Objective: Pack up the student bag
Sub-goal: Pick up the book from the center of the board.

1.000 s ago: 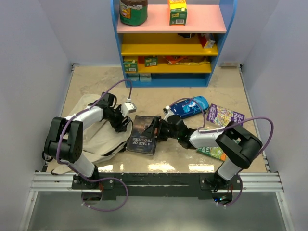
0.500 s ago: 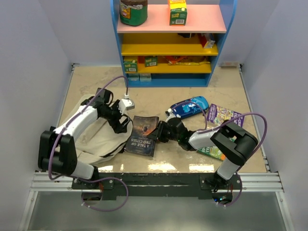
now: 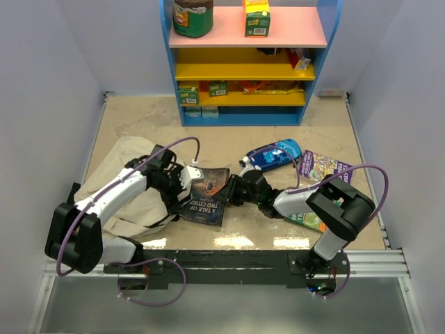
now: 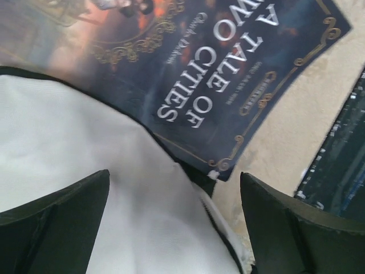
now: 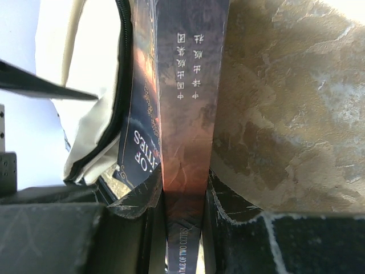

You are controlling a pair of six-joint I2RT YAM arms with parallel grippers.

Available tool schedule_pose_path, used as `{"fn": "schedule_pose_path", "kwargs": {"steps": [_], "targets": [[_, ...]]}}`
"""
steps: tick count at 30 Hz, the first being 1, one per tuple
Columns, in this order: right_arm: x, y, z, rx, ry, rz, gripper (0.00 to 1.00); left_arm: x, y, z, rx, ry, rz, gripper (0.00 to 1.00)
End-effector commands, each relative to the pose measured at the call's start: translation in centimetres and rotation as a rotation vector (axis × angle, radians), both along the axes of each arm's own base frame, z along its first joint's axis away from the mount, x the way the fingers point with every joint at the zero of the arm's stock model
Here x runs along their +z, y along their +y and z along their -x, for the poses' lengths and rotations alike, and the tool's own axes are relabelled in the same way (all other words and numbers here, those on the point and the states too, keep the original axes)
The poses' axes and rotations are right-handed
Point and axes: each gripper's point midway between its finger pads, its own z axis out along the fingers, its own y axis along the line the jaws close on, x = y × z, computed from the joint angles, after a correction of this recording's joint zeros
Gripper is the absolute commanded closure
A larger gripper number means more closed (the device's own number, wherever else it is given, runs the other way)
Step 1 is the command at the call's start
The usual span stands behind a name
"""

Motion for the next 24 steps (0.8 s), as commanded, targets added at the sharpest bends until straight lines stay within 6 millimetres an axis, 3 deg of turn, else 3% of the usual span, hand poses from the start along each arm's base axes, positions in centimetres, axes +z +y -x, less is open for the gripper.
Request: {"fn": "schedule_pose_path", "kwargs": {"steps": [1, 4, 8, 9, 11, 16, 18, 21, 24], "targets": [[3.3, 0.7, -0.6, 0.004, -0.079, -0.087, 1.0, -0.1, 1.1, -3.0, 0.088, -0.12, -0.079, 0.0], [3.1, 0.7, -0.5, 0.009, -0.079, -0.087, 1.0, -0.1, 1.7, -4.4, 0.131, -0.176, -0.117, 0.01], [3.2, 0.9, -0.3, 0.022, -0.076, -0.098, 1.0, -1.0, 2.3, -4.5, 0.15, -0.19, -0.153, 0.15], [3.1, 0.9, -0.3, 0.023, -0.074, -0.097, 1.0, -1.2, 2.5, -4.5, 0.158, -0.192, -0.16, 0.33], [3.1, 0.8, -0.1, 0.027, -0.073, -0.099, 1.0, -1.3, 2.5, -4.6, 0.164, -0.2, -0.172, 0.44], [3.6, 0.9, 0.0, 0.037, -0.078, -0.111, 1.0, -0.4, 1.8, -4.1, 0.134, -0.176, -0.147, 0.86], [4.2, 0.9, 0.1, 0.044, -0.087, -0.12, 1.0, 0.7, 1.6, -4.5, 0.138, -0.193, -0.133, 1.0], [5.3, 0.5, -0.2, 0.043, -0.113, -0.131, 1.0, 3.1, 1.2, -5.4, 0.155, -0.227, -0.115, 1.0], [7.5, -0.5, -0.5, 0.023, -0.154, -0.156, 1.0, 7.8, -0.1, -6.9, 0.161, -0.337, -0.022, 1.0]]}}
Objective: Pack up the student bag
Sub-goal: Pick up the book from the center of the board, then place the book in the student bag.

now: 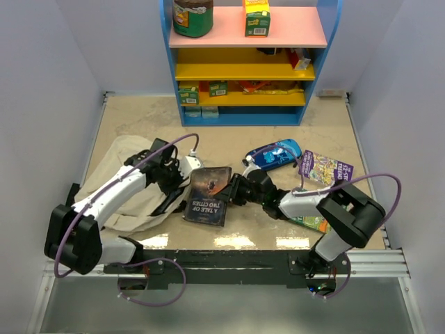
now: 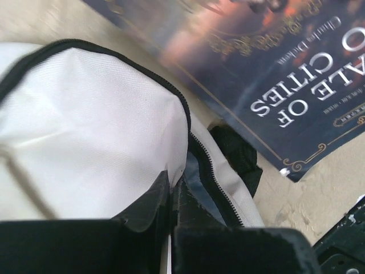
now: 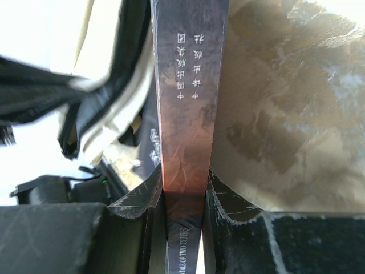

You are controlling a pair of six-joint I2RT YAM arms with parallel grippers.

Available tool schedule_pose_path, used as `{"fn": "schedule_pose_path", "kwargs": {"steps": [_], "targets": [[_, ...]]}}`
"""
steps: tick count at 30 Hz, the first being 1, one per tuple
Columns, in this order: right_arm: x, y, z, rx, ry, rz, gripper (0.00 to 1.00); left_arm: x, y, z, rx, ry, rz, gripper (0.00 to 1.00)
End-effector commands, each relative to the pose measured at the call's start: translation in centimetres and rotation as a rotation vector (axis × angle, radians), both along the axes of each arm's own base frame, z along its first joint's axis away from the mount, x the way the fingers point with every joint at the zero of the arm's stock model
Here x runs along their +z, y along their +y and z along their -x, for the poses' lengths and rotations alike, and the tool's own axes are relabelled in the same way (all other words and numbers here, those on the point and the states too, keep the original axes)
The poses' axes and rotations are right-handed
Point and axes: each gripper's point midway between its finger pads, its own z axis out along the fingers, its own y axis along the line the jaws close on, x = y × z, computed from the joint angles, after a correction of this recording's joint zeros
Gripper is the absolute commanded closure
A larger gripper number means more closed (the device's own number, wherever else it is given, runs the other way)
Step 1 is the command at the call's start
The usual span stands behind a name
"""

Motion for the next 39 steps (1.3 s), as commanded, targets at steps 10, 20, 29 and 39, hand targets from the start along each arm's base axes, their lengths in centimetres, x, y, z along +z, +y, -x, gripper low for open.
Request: {"fn": "schedule_pose_path", "kwargs": {"steps": [10, 20, 29, 39], "targets": [[16.7, -4.5, -0.3, -0.072, -0.36, -0.208, 1.0, 13.6, -4.2, -2.1, -0.147, -0.431, 0.302, 1.0], [18.6, -6.6, 0.0, -0.126, -0.389, -0.151, 1.0, 8.9, -3.9, -0.5, -0.115, -0.289, 0.289, 1.0], [17.1, -7.3, -0.4, -0.152, -0.376, -0.092, 1.0, 6.0, -5.5, 2.1, -0.108, -0.087, 0.377, 0.7], [15.5, -8.2, -0.3, -0.169, -0.348, -0.074, 1.0, 4.3, -6.1, -0.3, -0.002, -0.037, 0.364, 0.76]]}}
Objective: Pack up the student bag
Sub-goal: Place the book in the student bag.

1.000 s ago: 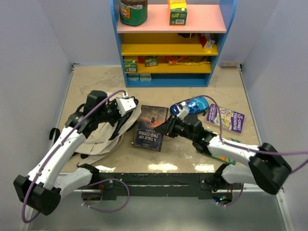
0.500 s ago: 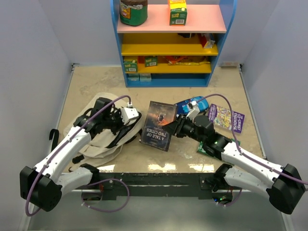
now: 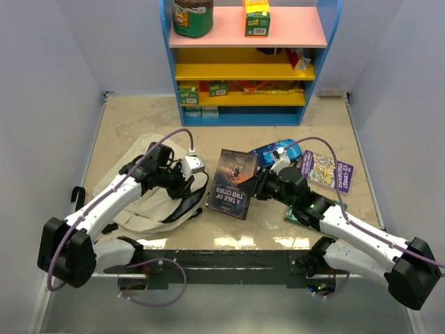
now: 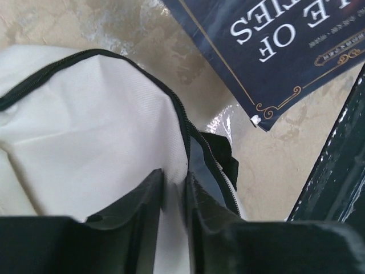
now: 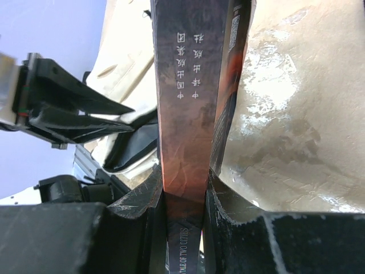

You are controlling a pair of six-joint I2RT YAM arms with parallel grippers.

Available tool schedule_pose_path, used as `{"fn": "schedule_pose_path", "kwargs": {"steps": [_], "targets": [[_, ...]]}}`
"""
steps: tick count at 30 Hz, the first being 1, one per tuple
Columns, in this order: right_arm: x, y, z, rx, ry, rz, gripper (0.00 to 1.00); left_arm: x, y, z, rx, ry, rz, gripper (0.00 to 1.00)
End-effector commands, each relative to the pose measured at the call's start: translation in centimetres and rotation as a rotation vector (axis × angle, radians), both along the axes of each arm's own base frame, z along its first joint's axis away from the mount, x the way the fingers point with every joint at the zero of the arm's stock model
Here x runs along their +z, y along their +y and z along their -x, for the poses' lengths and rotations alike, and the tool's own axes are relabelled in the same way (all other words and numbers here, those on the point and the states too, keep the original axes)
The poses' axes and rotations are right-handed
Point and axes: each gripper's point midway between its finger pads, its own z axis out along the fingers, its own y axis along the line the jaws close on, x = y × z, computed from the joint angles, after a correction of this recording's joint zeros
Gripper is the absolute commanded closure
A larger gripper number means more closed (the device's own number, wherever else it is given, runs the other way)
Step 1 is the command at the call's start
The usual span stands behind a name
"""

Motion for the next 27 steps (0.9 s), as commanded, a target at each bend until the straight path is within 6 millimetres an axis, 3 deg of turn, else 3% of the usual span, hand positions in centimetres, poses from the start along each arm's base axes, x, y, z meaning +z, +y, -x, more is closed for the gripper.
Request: {"fn": "schedule_pose_path", "kwargs": {"steps": [1, 3, 6, 9, 13, 17, 20, 24, 27], "targets": [[4.8, 0.1, -1.1, -0.023, -0.131, -0.127, 1.0, 0.7, -0.4, -2.6, 0.079, -0.038, 0.004, 0.86], [4.7, 0.0, -1.2, -0.028, -0.128, -0.132, 1.0, 1.2, 0.4, -4.0, 0.143, -0.1, -0.027, 1.0], [5.4, 0.2, -1.0, -0.011, -0.141, -0.17, 1.0, 4.4, 1.6, -6.1, 0.243, -0.245, -0.033, 1.0], [6.2, 0.9, -1.2, 0.008, -0.154, -0.201, 1.0, 9.6, 2.5, -7.6, 0.31, -0.389, -0.012, 1.0], [8.2, 2.2, -0.8, 0.076, -0.187, -0.267, 1.0, 14.6, 2.7, -7.3, 0.324, -0.473, 0.038, 1.0], [11.1, 3.4, -0.6, 0.134, -0.242, -0.342, 1.0, 14.8, 2.4, -5.6, 0.279, -0.482, 0.086, 1.0], [13.7, 3.3, -0.3, 0.14, -0.292, -0.421, 1.0, 13.2, 2.2, -3.9, 0.248, -0.452, 0.107, 1.0], [17.5, 0.7, -0.9, 0.01, -0.391, -0.484, 1.0, 10.6, 2.7, -2.4, 0.241, -0.405, 0.093, 1.0], [19.6, -0.9, -1.2, -0.075, -0.427, -0.553, 1.0, 10.0, 2.7, -1.7, 0.239, -0.386, 0.101, 1.0]]}}
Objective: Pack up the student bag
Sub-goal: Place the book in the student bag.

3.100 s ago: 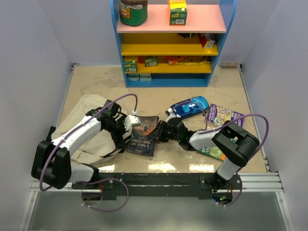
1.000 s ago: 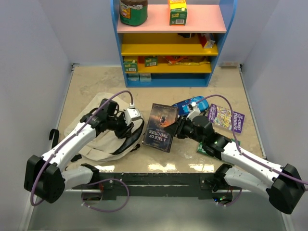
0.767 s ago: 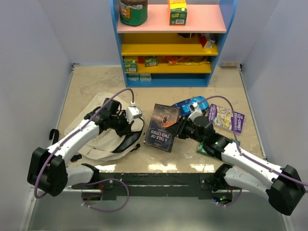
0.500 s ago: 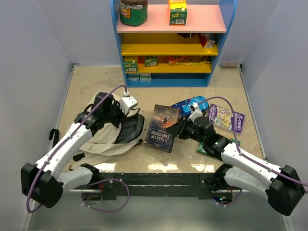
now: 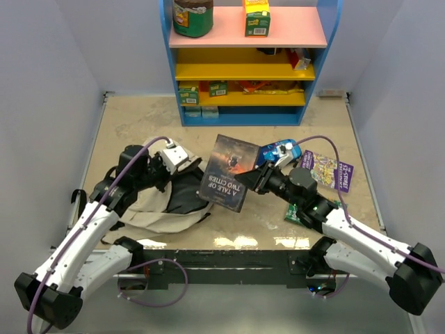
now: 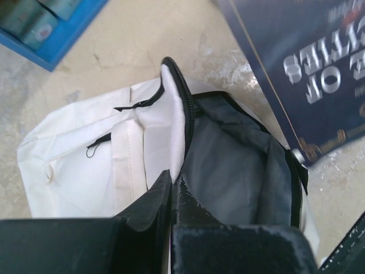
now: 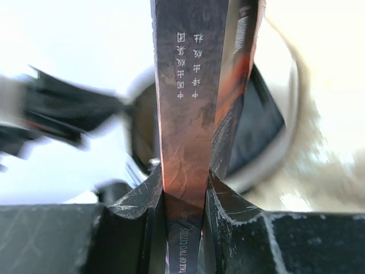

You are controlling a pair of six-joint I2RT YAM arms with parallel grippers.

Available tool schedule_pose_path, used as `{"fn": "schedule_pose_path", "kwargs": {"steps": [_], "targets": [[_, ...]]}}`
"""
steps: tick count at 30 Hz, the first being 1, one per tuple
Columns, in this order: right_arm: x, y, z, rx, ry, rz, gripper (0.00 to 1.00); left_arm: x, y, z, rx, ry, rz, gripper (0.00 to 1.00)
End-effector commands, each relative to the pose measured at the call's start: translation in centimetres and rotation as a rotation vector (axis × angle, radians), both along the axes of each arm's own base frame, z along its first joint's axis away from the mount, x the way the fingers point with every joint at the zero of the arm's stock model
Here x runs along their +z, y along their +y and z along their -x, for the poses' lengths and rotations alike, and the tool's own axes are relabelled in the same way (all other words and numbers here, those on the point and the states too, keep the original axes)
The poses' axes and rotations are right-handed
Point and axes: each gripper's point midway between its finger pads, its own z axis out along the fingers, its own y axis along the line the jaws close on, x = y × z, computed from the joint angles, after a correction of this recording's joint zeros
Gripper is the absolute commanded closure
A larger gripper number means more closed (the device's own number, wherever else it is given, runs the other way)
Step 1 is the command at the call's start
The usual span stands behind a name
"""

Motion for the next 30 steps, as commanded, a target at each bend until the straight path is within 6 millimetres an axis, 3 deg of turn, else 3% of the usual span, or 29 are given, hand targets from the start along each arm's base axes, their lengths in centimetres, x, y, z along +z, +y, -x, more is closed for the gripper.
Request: {"fn": "schedule_pose_path", "kwargs": {"steps": [1, 5, 6, 7, 8, 13, 18, 23, 25, 27, 29, 30], "targets": [[14.9, -2.2, -0.9, -0.131, -0.302, -0.371, 1.0, 0.4, -0.6, 0.7, -0.016, -0.004, 0.056, 1.0], [13.8, -1.7, -2.2, -0.177, -0.21, -0.463, 1.0, 1.2, -0.8, 0.3, 0.002, -0.012, 0.083, 1.0], [12.0, -1.2, -1.6, -0.179, -0.167, -0.465, 1.0, 1.5, -0.8, 0.1, 0.012, -0.022, 0.09, 1.0], [11.6, -1.9, -2.2, -0.265, -0.154, -0.484, 1.0, 1.7, -0.9, 0.0, 0.018, -0.023, 0.1, 1.0], [11.1, -0.9, -1.3, -0.255, -0.14, -0.481, 1.0, 2.0, -1.0, -0.2, 0.029, -0.026, 0.12, 1.0], [7.6, 0.3, -2.6, -0.344, -0.025, -0.457, 1.0, 2.7, -1.3, -1.5, 0.117, -0.004, 0.198, 1.0], [4.5, 2.2, -3.4, -0.367, 0.048, -0.402, 1.0, 5.5, -2.0, -3.2, 0.151, -0.034, 0.265, 1.0], [0.6, 3.3, -2.9, -0.355, 0.116, -0.328, 1.0, 9.1, -2.4, -3.9, 0.137, -0.093, 0.294, 1.0], [-1.2, 3.9, -2.3, -0.32, 0.148, -0.29, 1.0, 9.8, -2.6, -4.0, 0.122, -0.102, 0.298, 1.0], [-1.6, 5.3, -1.3, -0.249, 0.16, -0.264, 1.0, 10.6, -3.1, -4.0, 0.094, -0.115, 0.304, 1.0], [-3.8, 6.5, -0.9, -0.203, 0.196, -0.174, 1.0, 11.0, -3.5, -3.7, 0.057, -0.12, 0.314, 1.0], [-2.9, 7.6, -1.0, -0.173, 0.198, -0.171, 1.0, 10.9, -3.8, -3.6, 0.042, -0.113, 0.316, 1.0]]}}
